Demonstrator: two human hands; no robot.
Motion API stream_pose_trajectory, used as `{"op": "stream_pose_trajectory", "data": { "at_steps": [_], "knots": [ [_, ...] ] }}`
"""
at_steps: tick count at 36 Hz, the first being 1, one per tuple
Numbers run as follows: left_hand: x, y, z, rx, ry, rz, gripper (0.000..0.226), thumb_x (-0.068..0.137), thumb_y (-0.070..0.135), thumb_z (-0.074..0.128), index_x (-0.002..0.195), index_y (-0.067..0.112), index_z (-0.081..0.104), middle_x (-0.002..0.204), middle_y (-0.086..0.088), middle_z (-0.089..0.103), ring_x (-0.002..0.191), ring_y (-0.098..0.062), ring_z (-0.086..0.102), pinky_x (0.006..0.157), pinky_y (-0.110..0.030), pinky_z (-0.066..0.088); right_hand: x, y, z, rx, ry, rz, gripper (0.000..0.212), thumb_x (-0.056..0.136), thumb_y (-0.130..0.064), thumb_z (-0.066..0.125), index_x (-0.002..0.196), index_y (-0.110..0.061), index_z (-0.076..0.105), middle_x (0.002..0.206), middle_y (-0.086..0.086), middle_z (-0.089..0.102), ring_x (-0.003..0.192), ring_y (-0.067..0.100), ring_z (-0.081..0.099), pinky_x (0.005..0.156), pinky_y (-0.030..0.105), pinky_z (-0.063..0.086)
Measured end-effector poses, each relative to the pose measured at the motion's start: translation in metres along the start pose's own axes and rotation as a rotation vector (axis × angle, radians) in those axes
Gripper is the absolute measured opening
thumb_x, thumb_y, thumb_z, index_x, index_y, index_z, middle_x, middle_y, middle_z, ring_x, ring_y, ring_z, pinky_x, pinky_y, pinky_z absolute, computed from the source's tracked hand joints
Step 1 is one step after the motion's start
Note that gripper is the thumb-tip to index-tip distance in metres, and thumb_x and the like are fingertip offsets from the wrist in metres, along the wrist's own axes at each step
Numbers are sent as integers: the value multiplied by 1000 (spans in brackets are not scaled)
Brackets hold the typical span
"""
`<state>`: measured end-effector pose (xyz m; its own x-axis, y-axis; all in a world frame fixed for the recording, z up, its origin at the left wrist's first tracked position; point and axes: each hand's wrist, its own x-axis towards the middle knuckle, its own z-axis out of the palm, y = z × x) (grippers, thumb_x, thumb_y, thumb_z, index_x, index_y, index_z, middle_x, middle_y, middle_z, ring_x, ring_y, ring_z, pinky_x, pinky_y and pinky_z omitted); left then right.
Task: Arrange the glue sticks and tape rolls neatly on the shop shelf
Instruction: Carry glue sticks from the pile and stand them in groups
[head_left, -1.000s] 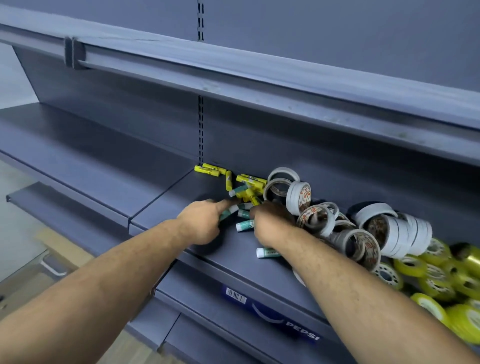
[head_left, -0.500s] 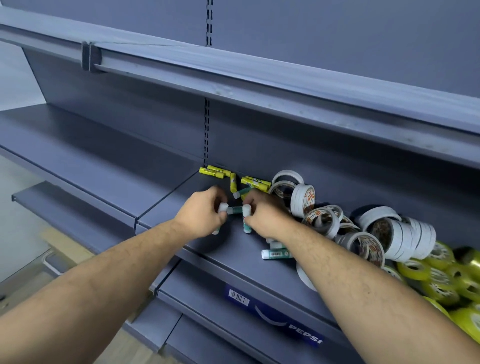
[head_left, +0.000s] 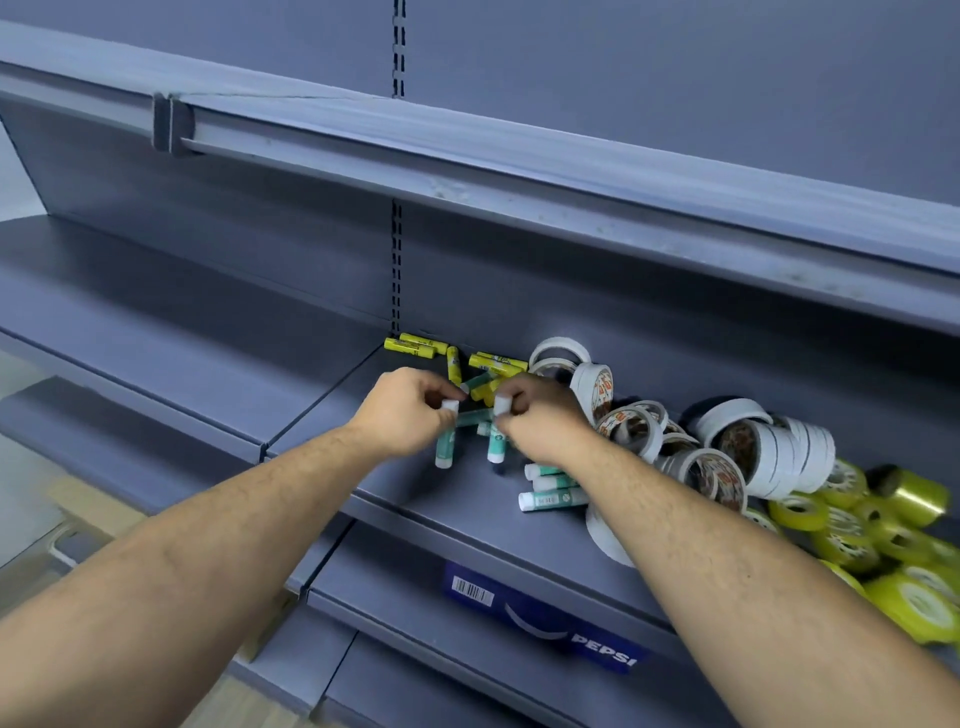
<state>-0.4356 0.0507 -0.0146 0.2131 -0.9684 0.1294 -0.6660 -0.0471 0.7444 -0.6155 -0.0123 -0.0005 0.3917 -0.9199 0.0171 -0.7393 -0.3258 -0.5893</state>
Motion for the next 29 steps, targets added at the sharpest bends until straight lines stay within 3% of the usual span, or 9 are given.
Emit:
{"op": "stream_pose_trajectory", "data": {
  "at_steps": [2, 5, 8, 12, 15, 18, 23, 26, 29],
  "knots": [
    [4, 7, 5, -31, 0, 33, 19, 85, 15, 71, 100, 25, 78, 86, 14, 70, 83, -3, 65, 74, -11, 48, -8, 1, -7, 55, 61, 25, 23, 84, -18, 68, 103, -33, 65, 96, -8, 66, 87, 13, 60, 70, 21, 42],
    [7, 26, 17, -105, 9, 95, 22, 85, 10, 69, 99, 23, 78, 80, 21, 68, 72, 11, 60, 62, 0, 39, -22, 6, -19, 152, 167, 59, 21, 82, -15, 68, 91, -33, 65, 90, -7, 71, 86, 17, 67, 71, 22, 50],
    [11, 50, 34, -167, -40, 174, 29, 82, 5, 67, 96, 28, 79, 76, 25, 69, 70, 8, 63, 61, -7, 43, -42, 15, -36, 138, 285, 63, 18, 86, -18, 64, 94, -33, 66, 95, -8, 72, 91, 16, 67, 75, 22, 50],
    [6, 90, 64, -305, -106, 226, 26, 84, 11, 71, 93, 35, 75, 86, 17, 72, 80, -5, 68, 73, -18, 52, -76, 38, -66, 94, 394, 142, 24, 85, -21, 65, 106, -31, 70, 99, -4, 74, 92, 18, 67, 82, 28, 54],
    [-3, 122, 92, -354, -169, 277, 26, 87, 8, 70, 99, 31, 73, 90, 11, 72, 76, 3, 63, 71, -11, 49, -106, 63, -88, 43, 460, 162, 22, 84, -18, 65, 105, -25, 71, 99, 0, 73, 94, 21, 66, 83, 33, 55],
    [-14, 155, 124, -334, -226, 337, 26, 85, 10, 70, 98, 32, 76, 93, 7, 76, 85, -10, 70, 82, -24, 54, -139, 90, -112, -29, 523, 214, 16, 85, -17, 63, 98, -20, 71, 92, 0, 72, 90, 22, 64, 77, 30, 50],
    [-49, 221, 178, -386, -317, 415, 25, 88, 9, 68, 102, 27, 77, 79, 8, 73, 66, -8, 63, 70, -24, 49, -204, 139, -154, -10, 631, 314, 19, 86, -17, 63, 102, -19, 72, 64, -9, 59, 71, 15, 58, 67, 29, 47],
    [-73, 260, 213, -382, -357, 488, 23, 89, 10, 69, 100, 29, 77, 78, 7, 74, 66, -17, 67, 65, -31, 53, -251, 171, -181, -20, 644, 359, 16, 82, -15, 65, 95, -23, 69, 63, -9, 58, 71, 16, 59, 63, 29, 46],
    [-101, 299, 253, -384, -382, 540, 35, 85, 10, 71, 86, 45, 74, 78, 10, 74, 69, -11, 66, 72, -34, 56, -301, 205, -208, -4, 685, 391, 18, 82, -13, 64, 96, -22, 70, 62, -10, 57, 69, 16, 60, 65, 30, 50]
  ]
}}
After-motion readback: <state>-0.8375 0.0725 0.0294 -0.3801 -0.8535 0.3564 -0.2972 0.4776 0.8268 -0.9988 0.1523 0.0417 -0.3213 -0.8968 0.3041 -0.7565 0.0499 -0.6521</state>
